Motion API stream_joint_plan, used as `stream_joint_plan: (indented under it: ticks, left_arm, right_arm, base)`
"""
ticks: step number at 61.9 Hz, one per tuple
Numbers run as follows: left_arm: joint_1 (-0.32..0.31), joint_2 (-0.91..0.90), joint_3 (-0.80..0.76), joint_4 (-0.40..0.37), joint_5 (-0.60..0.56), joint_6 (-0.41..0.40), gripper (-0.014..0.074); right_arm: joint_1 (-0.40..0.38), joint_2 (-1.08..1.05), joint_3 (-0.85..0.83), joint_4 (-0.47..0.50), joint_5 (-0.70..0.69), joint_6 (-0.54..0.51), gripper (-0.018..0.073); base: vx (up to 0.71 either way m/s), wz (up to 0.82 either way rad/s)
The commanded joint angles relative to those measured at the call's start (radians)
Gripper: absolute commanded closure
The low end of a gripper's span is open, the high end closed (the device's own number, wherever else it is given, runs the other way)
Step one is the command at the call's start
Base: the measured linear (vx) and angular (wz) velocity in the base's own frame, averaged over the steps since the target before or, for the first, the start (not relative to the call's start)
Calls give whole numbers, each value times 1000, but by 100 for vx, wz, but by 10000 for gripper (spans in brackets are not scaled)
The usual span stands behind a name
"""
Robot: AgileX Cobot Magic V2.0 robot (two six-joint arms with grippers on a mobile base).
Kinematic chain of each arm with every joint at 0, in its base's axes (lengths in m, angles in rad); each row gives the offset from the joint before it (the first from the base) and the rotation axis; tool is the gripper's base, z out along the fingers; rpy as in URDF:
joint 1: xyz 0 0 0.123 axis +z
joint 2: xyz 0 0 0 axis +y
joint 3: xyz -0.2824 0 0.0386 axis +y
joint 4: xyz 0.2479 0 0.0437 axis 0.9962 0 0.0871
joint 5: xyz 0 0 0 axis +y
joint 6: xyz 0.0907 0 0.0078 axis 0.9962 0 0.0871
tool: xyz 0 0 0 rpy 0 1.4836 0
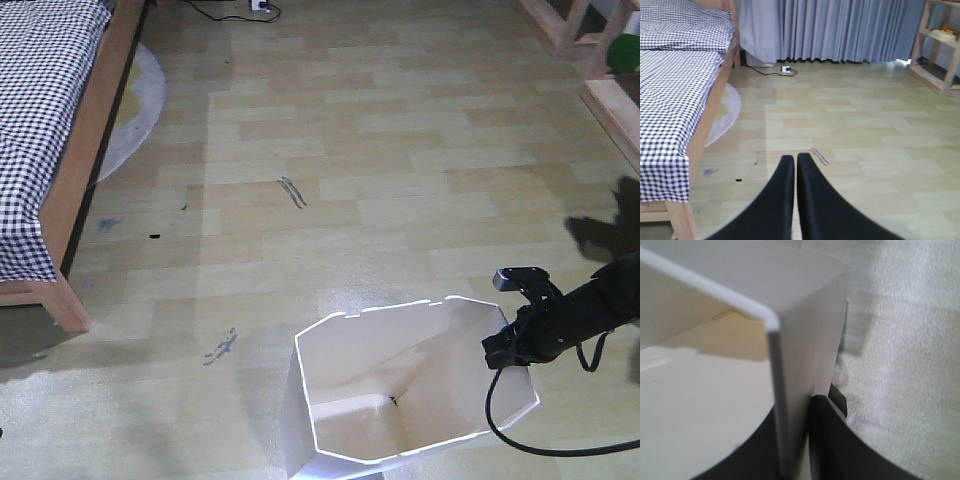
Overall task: Move trash bin to bedside with robot
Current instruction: 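Drive the base away from the desk, turning toward the bed, then drive forward along the bed carrying the bin in the right gripper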
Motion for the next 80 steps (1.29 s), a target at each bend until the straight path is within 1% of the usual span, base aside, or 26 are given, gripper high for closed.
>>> stream_joint_plan:
  ticks: [1,40,80]
  left_arm:
    - [0,-14,12,-4,-69,-6,602]
    - [0,-14,12,-4,-69,-6,602]
    - [0,-14,12,-4,-69,-6,602]
  right_arm:
    - [-5,-72,-10,50,179,1,564]
    - [-5,-72,-10,50,176,1,564]
    - [-5,-72,-10,50,176,1,564]
  base:
    - [27,19]
    - [26,18]
    - [26,2]
